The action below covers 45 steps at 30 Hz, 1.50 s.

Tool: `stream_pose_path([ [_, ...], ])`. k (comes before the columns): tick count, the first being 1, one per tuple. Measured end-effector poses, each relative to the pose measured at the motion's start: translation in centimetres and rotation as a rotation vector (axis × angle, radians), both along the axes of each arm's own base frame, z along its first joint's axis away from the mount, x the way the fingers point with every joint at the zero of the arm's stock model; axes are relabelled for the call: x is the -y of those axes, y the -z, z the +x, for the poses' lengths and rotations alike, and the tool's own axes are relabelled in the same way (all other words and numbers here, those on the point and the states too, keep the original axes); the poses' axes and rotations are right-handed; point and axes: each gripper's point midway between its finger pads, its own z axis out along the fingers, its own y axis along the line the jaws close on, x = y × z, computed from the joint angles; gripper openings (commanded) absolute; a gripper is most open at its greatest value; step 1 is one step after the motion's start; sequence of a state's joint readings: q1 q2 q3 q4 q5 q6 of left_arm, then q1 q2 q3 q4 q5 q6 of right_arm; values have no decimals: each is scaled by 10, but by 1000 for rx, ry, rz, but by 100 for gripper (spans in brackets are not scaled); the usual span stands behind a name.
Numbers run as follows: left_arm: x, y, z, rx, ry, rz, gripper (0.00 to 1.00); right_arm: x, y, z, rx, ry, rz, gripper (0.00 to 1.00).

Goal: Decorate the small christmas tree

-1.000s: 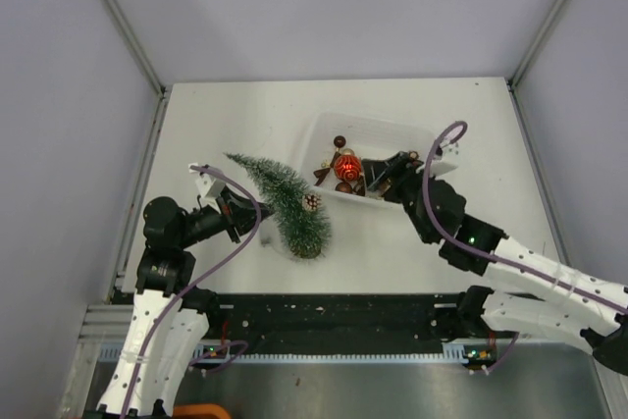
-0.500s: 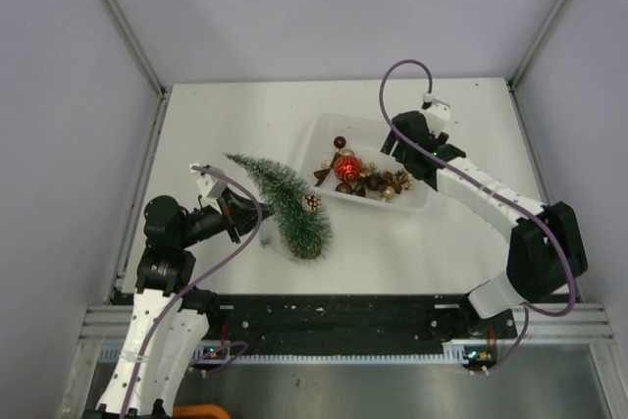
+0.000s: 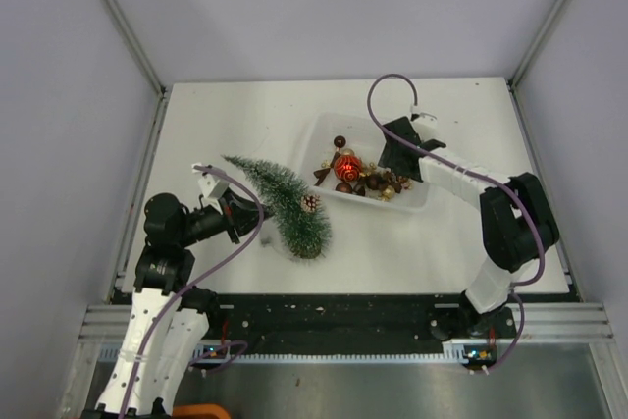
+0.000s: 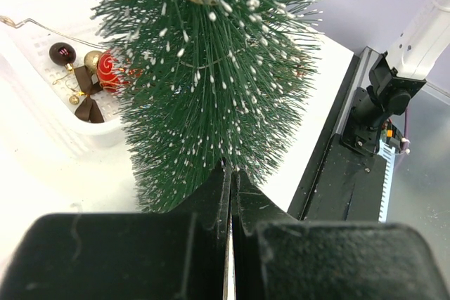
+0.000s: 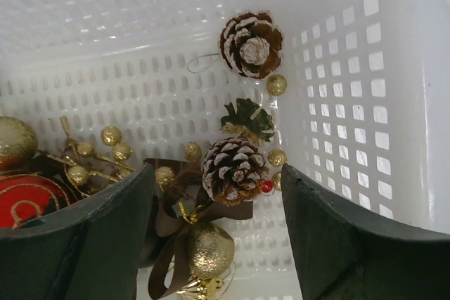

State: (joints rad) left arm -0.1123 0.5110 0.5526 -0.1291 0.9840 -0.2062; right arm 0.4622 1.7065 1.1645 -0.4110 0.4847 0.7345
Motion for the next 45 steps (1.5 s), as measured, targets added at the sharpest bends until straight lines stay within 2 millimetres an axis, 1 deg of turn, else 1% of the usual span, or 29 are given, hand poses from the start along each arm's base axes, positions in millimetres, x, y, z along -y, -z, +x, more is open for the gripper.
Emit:
stream_pose_path([
  [4,0,1,0,-5,0,1,0,3,11,-9,-34,-3,-8,71],
  [6,0,1,0,-4,0,2,0,3,15,-10,-47,-3,-14,70],
  [13,-1,2,0,13,1,13,0,4,39,-11,-98,-6,-43,61],
  [18,-1,3,0,15,1,19,0,3,41,-7,-88,-11,-46,53],
  [25,-2,8,-2,-2,1,30,0,2,39,-3,-71,-28,-53,51],
  [27,-2,9,-2,-3,2,31,0,2,38,-1,-64,-31,-58,46],
  [30,-2,9,-2,-1,2,33,0,3,37,0,-57,-36,-66,32],
  [32,-2,9,-2,1,2,34,0,3,34,2,-46,-41,-67,27],
  [35,-2,9,-1,7,2,37,0,1,25,4,-25,-54,-59,23],
  [38,-2,9,-1,13,3,40,0,-2,6,3,14,-72,-27,21],
  [40,-2,9,-1,15,3,41,0,-4,-14,0,57,-85,6,21],
  [45,-2,9,-1,18,3,42,0,-14,-76,-12,190,-150,121,22],
])
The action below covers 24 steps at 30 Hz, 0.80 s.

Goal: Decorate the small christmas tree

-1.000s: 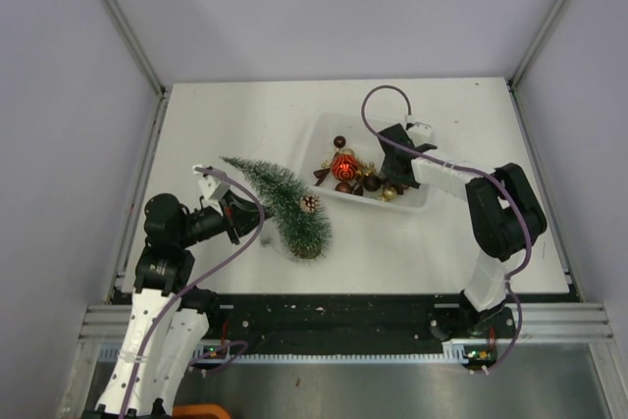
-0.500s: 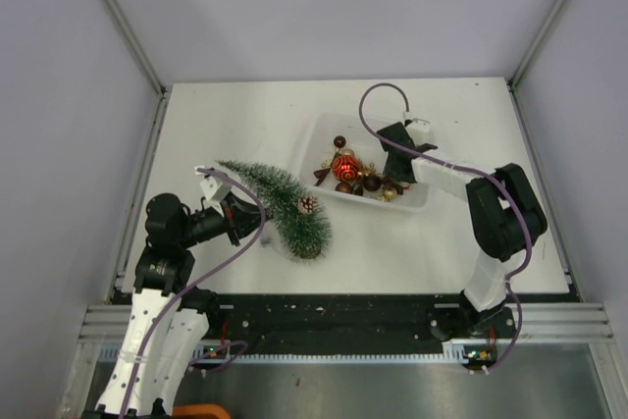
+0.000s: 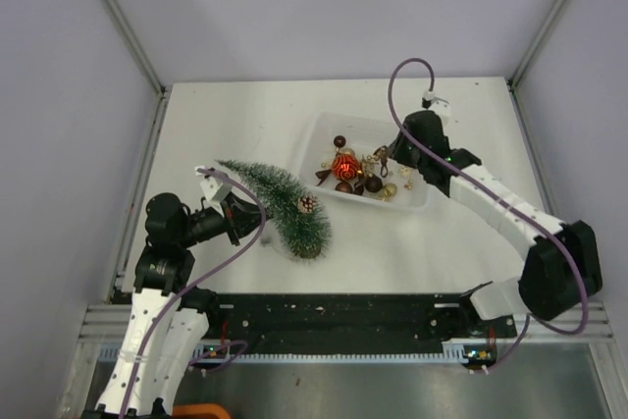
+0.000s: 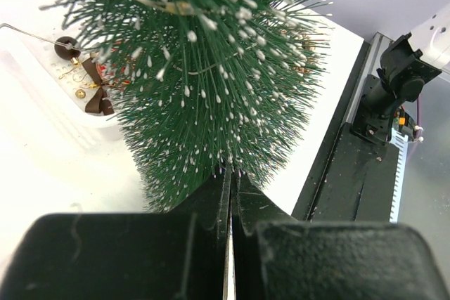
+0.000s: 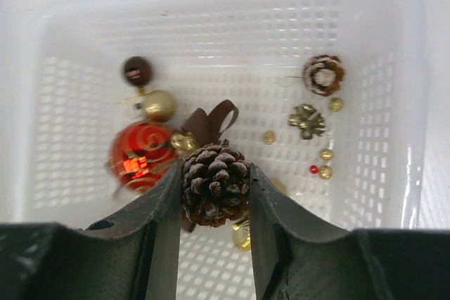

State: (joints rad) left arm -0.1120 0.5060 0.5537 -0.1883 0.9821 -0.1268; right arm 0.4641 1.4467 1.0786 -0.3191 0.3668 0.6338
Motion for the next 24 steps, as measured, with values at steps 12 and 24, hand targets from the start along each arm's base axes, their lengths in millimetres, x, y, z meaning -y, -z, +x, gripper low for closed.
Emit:
stream_pose_path([
  [12,0,0,0,14,2,7,0,-42,-122,-66,257,-329,332,25],
  [24,0,0,-2,103,52,70,0,-74,-128,-93,261,-539,461,25],
])
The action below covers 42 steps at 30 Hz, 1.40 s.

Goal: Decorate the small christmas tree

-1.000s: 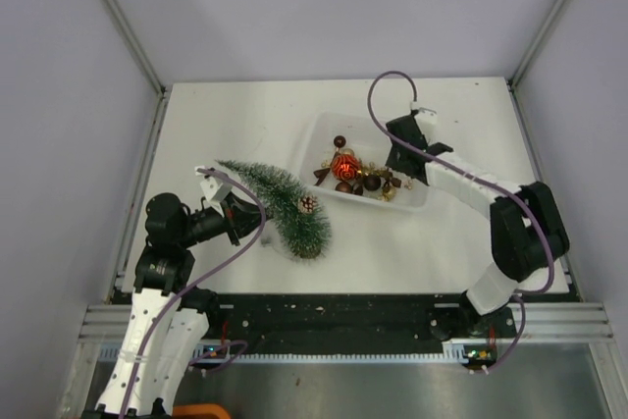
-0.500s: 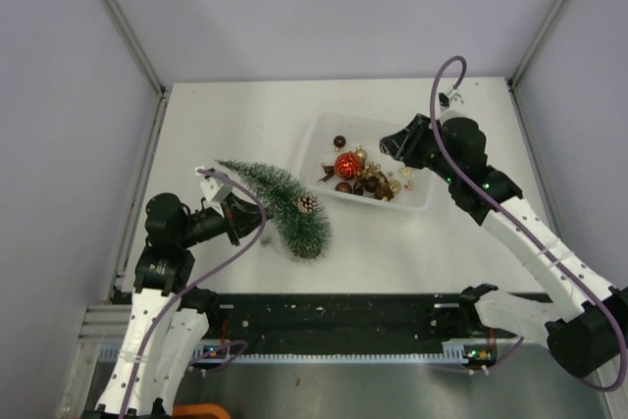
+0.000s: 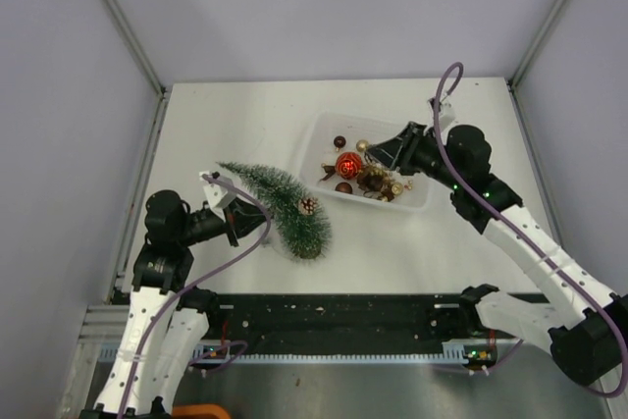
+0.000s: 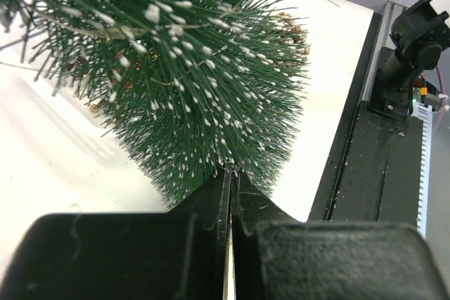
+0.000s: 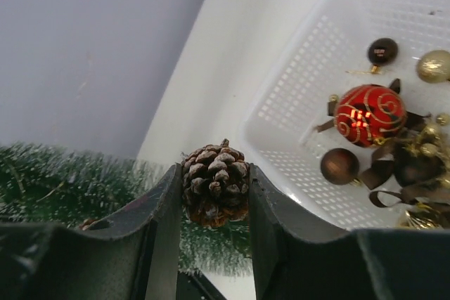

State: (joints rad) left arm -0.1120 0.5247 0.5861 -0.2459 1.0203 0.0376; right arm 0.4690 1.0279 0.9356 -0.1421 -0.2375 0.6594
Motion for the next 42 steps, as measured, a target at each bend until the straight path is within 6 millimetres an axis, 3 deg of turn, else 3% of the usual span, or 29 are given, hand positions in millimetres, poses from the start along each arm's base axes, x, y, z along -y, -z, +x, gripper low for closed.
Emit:
stream_pose_path([
  [3,0,0,1,27,11,14,0,-15,-13,-3,44,-67,98,25],
  [6,0,2,3,32,8,22,0,-25,-15,-3,64,-87,160,25],
  [15,-2,-3,17,66,-27,22,0,-71,43,-18,-43,-177,256,22],
  [18,-1,-2,25,66,-29,24,0,-76,52,-28,-66,-202,299,22],
  [25,0,8,37,50,-14,39,0,-81,45,-42,-57,-237,404,21],
  [36,1,2,28,129,27,56,0,-92,25,-36,-9,-252,457,20],
  [42,1,3,27,137,30,62,0,-109,27,-52,-23,-310,458,19],
])
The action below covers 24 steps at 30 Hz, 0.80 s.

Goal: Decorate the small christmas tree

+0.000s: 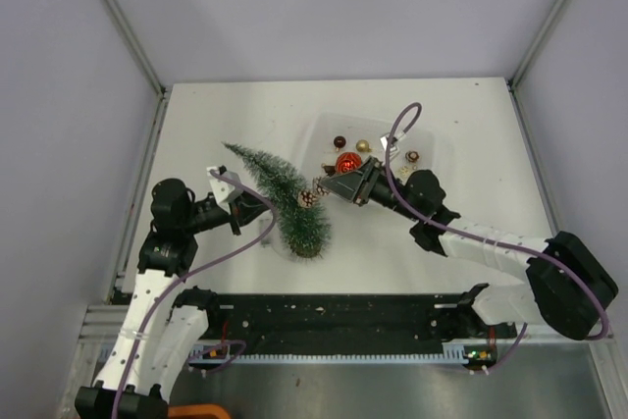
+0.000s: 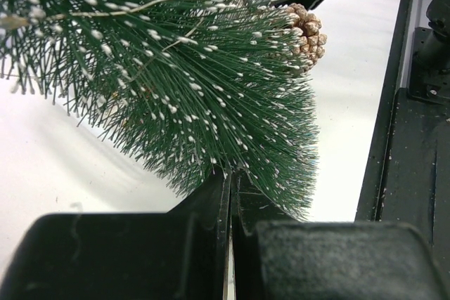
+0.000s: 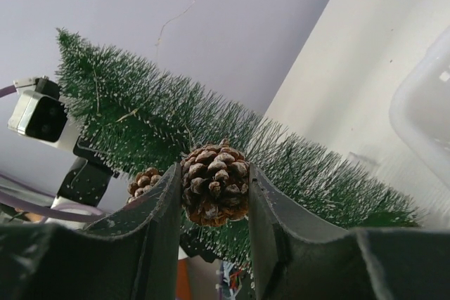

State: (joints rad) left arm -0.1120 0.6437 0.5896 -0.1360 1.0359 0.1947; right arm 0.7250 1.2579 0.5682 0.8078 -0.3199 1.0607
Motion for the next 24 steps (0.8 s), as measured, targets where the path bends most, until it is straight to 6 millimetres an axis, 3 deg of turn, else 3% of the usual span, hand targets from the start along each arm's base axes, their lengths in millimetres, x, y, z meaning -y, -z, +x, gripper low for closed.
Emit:
stream_pose_path([
  [7,0,0,0,10,1,4,0,-10,7,-14,-19,-43,8,18],
  [16,0,-4,3,29,-5,-1,0,-12,44,-38,-94,-77,-34,17],
  [24,0,-3,8,30,-12,0,0,-28,52,-57,-110,-126,-29,15],
])
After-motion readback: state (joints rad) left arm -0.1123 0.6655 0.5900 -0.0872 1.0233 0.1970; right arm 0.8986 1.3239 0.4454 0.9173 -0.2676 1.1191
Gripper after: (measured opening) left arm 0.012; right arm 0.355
